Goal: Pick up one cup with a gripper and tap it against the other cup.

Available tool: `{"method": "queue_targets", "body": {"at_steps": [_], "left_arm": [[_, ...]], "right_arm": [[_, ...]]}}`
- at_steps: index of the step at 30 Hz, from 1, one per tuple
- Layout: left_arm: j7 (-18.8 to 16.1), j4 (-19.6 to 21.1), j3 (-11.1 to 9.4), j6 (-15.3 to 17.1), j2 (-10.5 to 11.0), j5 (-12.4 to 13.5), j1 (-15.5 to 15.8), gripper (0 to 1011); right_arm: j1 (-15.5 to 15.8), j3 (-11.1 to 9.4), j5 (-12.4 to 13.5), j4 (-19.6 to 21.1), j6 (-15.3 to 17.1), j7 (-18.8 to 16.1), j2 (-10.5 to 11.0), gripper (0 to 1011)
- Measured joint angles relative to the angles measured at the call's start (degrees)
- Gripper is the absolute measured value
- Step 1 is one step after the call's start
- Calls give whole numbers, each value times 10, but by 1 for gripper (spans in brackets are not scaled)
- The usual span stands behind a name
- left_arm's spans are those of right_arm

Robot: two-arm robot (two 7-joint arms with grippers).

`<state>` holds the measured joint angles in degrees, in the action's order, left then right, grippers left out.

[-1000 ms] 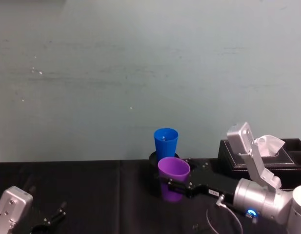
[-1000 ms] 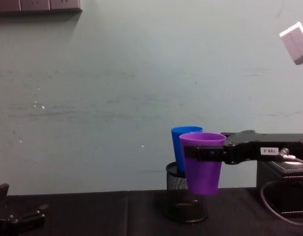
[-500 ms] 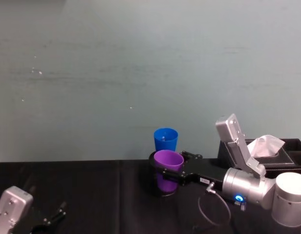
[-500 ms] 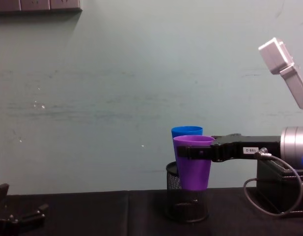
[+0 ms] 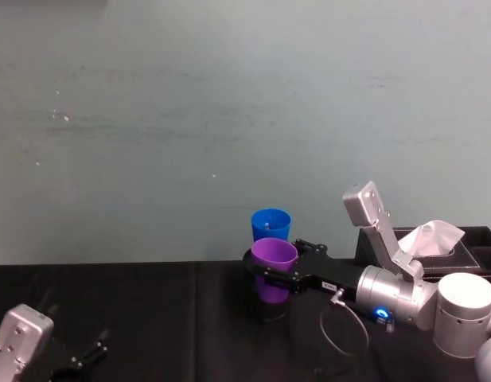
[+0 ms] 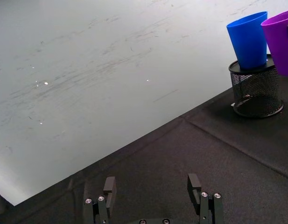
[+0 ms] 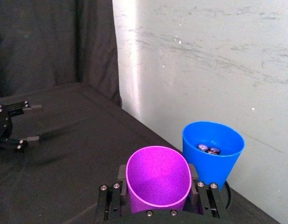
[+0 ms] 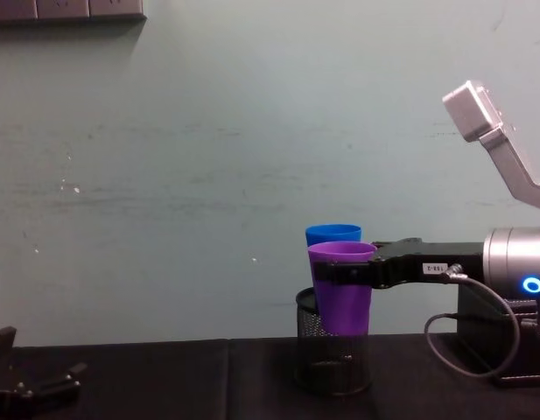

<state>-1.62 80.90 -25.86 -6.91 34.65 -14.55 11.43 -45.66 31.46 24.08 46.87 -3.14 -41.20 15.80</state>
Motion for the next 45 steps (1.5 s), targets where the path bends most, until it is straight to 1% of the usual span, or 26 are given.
{"method": "queue_targets", "body": {"at_steps": [8, 23, 33, 37, 45], "left_arm": [[0, 0, 0, 0, 0, 0, 0, 1000], [0, 0, 0, 0, 0, 0, 0, 1000], [0, 0, 0, 0, 0, 0, 0, 1000], [0, 0, 0, 0, 0, 0, 0, 1000], [0, 0, 0, 0, 0, 0, 0, 1000]], "right_arm": [[-2, -11, -9, -16, -14, 3, -11, 733], [-10, -31, -31, -38, -22, 32, -34, 733], [-8, -43, -38, -38, -23, 44, -41, 733], [-9, -51, -39, -43, -25, 42, -45, 733], [-10, -55, -39, -51, -26, 34, -48, 733]]}}
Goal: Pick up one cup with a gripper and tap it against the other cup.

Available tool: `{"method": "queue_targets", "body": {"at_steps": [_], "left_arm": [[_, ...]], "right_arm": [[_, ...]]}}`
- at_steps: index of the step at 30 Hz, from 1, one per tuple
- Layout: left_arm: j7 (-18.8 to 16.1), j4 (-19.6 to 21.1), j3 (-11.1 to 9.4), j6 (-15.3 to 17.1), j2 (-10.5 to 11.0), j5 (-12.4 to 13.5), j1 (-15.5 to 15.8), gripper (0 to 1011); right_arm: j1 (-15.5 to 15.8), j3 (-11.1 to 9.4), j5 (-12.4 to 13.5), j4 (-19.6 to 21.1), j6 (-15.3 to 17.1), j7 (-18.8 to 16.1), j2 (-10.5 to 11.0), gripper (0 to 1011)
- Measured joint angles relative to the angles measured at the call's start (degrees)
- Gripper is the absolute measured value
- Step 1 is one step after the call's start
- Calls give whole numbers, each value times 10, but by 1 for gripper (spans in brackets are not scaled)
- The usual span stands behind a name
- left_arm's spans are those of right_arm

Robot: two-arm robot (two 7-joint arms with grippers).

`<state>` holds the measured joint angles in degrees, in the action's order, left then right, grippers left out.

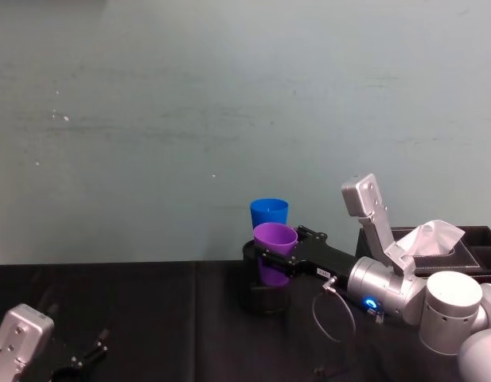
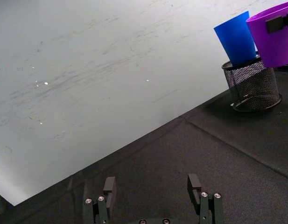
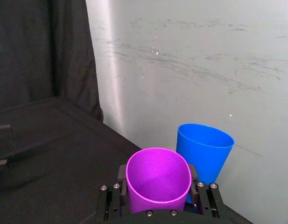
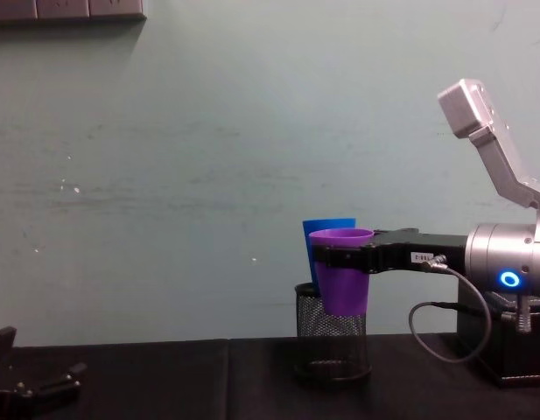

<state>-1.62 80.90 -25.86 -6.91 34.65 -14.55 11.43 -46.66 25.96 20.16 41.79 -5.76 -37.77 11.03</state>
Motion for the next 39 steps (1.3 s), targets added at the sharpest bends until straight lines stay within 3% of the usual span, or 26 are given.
{"method": "queue_targets", "body": {"at_steps": [39], "left_arm": [[0, 0, 0, 0, 0, 0, 0, 1000]], "right_arm": [[1, 2, 1, 4, 1, 2, 1, 733]]}}
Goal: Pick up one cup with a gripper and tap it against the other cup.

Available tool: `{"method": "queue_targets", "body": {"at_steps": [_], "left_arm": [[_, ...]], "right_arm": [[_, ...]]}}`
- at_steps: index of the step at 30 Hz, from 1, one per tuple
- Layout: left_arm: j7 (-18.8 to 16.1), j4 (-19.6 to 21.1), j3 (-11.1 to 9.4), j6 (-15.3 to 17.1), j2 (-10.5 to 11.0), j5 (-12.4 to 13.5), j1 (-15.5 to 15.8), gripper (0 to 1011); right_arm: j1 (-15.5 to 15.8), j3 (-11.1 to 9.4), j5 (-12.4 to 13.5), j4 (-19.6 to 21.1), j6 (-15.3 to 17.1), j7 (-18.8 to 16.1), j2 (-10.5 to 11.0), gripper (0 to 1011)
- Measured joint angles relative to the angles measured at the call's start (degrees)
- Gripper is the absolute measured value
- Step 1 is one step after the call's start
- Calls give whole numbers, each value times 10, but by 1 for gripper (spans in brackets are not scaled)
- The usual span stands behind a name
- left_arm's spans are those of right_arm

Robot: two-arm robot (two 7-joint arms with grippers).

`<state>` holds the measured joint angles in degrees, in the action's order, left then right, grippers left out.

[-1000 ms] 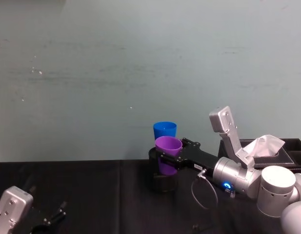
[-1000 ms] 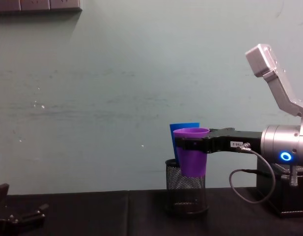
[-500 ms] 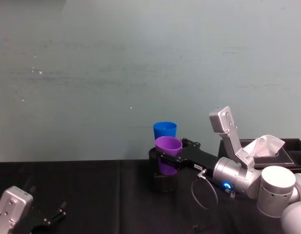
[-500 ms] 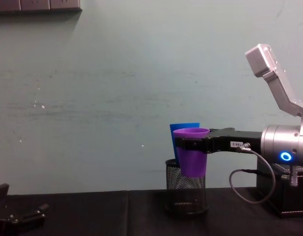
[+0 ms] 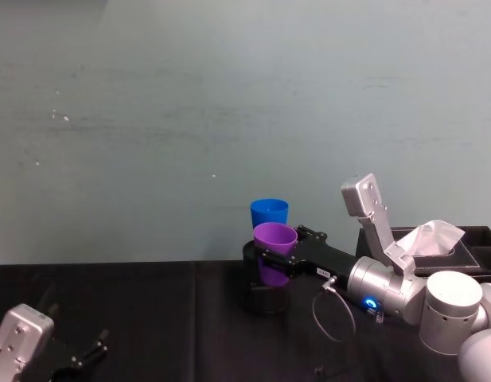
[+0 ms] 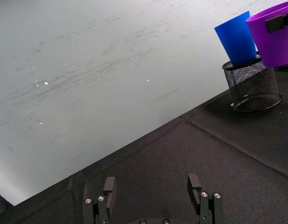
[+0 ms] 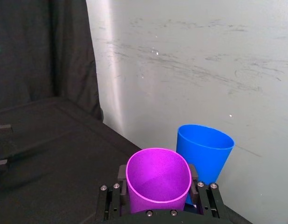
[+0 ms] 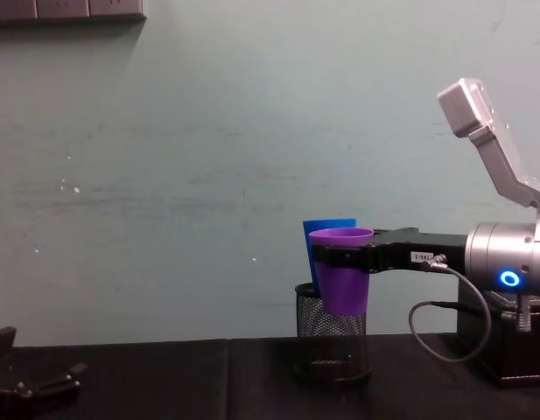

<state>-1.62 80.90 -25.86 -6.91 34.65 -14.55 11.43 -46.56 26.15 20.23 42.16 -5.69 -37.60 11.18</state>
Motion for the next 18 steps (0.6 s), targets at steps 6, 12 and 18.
{"method": "queue_targets", "body": {"at_steps": [6, 12, 18], "left_arm": [[0, 0, 0, 0, 0, 0, 0, 1000], [0, 0, 0, 0, 0, 0, 0, 1000], [0, 0, 0, 0, 0, 0, 0, 1000]], "right_arm": [[0, 0, 0, 0, 0, 0, 0, 733], [0, 0, 0, 0, 0, 0, 0, 733], [0, 0, 0, 0, 0, 0, 0, 733]]}}
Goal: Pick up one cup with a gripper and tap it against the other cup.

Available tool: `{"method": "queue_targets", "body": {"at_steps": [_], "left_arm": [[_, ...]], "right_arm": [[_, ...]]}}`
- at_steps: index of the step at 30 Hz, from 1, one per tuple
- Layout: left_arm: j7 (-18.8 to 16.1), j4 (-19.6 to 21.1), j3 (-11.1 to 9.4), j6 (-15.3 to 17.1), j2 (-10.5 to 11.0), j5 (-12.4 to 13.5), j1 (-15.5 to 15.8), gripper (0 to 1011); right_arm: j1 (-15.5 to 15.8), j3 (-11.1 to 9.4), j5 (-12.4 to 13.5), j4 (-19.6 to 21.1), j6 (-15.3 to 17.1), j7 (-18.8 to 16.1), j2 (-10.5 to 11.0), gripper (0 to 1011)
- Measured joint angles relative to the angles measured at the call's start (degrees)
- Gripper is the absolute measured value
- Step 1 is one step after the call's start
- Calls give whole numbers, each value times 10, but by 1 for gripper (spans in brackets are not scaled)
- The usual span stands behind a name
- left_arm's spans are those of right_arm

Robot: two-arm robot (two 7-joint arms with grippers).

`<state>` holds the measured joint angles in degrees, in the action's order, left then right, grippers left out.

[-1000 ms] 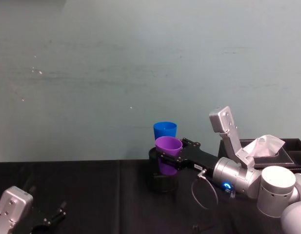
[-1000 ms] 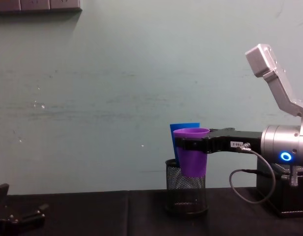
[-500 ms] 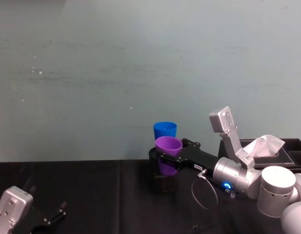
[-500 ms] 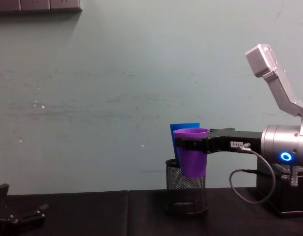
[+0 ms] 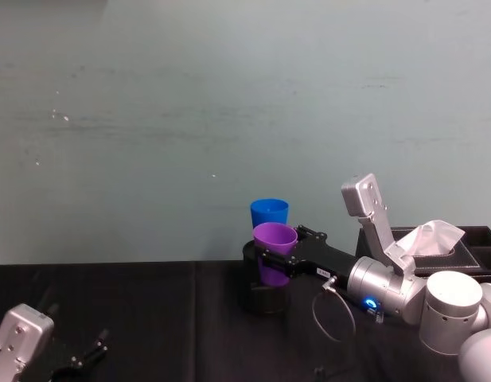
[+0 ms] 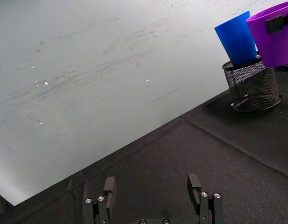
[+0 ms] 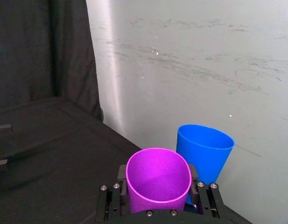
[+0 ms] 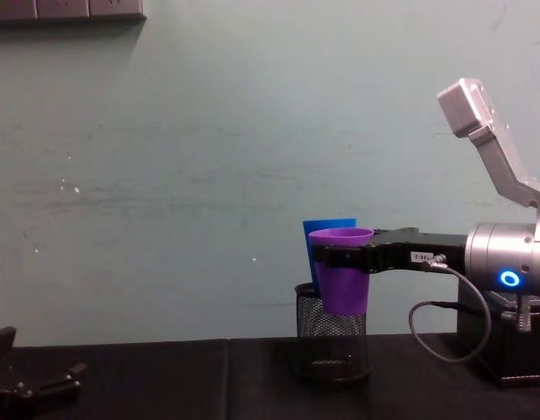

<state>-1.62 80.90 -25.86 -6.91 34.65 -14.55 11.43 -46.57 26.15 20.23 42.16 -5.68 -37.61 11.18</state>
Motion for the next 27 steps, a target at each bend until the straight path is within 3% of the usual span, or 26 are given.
{"method": "queue_targets", "body": {"at_steps": [27], "left_arm": [[0, 0, 0, 0, 0, 0, 0, 1000]], "right_arm": [[0, 0, 0, 0, 0, 0, 0, 733]]}}
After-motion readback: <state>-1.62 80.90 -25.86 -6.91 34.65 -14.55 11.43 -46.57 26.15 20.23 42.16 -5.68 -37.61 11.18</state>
